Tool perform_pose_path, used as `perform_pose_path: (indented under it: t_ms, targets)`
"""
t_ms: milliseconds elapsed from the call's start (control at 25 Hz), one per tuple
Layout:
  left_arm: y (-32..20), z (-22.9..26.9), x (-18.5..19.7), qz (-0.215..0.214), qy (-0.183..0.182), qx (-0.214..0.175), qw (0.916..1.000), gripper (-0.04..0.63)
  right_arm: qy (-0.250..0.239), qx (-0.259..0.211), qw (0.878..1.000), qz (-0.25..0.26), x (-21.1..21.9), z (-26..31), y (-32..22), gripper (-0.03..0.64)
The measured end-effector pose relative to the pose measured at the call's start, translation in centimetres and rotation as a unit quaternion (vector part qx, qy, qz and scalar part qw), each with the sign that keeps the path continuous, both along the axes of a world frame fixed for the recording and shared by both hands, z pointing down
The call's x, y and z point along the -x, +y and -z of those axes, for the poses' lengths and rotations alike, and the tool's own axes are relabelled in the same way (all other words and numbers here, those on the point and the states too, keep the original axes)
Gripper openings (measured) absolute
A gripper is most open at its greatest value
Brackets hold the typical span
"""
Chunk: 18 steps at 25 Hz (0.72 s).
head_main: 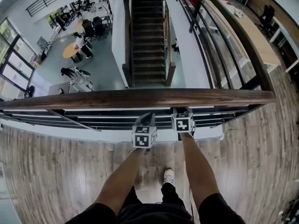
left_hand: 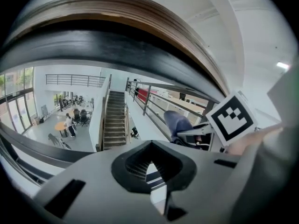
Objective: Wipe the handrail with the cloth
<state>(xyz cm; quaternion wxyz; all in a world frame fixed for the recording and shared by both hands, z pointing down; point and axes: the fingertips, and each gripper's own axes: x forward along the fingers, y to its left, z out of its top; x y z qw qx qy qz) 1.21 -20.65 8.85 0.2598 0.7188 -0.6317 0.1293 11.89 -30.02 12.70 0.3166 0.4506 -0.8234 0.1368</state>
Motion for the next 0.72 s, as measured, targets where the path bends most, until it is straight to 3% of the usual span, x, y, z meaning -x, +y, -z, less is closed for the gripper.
perform_pose_path:
  t_ms: [160,360,480,720]
  targets:
    - [-2.8,-0.4,-5.1,-0.015,0.015,0.004,0.9998,0.002,0.003,-0.003,1.0,-0.03,-6.3,-0.5,-2.7,0.094]
    - [-4.8,0.2,-10.9,-0.046,0.005,-0.002,0.9989,0.002,-0.003,0.012,0.998,-0.059,-12.4,-1.8,-3.8,0.094]
    - [-6.3,0.3,-14.2,-0.059,0.0,-0.007,0.9982,0.003,-0.006,0.008,0.998,-0.064,-15.7,-1.3,-4.9,0.094]
    - [-8.9,0.1,-20.1,-0.08,-0.004,-0.004,0.9968,0.003,0.039,-0.035,0.998,-0.043,-21.8,-0.7,-7.3,0.093]
